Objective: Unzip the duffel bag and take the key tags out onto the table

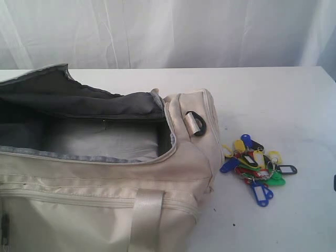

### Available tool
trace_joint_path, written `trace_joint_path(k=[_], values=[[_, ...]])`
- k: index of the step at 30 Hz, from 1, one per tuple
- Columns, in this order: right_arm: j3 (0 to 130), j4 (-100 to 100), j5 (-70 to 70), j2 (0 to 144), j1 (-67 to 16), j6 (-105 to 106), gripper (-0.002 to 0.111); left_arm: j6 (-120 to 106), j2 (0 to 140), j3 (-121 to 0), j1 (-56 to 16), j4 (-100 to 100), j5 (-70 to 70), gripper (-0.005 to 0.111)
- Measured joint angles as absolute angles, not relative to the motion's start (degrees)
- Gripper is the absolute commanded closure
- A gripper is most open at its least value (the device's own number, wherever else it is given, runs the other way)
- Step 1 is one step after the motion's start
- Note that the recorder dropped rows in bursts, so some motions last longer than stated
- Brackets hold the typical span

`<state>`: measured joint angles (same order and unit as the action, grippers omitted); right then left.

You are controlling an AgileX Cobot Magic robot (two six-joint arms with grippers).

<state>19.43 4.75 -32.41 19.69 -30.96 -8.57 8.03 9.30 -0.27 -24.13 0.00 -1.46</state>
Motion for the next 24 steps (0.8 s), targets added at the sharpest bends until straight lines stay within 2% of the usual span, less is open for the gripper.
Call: trace_joint_path(k=[14,24], values=[[19.43,4.75,-32.41,19.69,-30.96,-8.57,0.108,6.61,8.33,-0.14,-23.58,0.88,-10.71,0.107],[19.43,4.75,-32.41,19.69,-30.96,-8.57,0.108,6.17,0.39,-0.14,-12.13,0.88,-11.37,0.107]])
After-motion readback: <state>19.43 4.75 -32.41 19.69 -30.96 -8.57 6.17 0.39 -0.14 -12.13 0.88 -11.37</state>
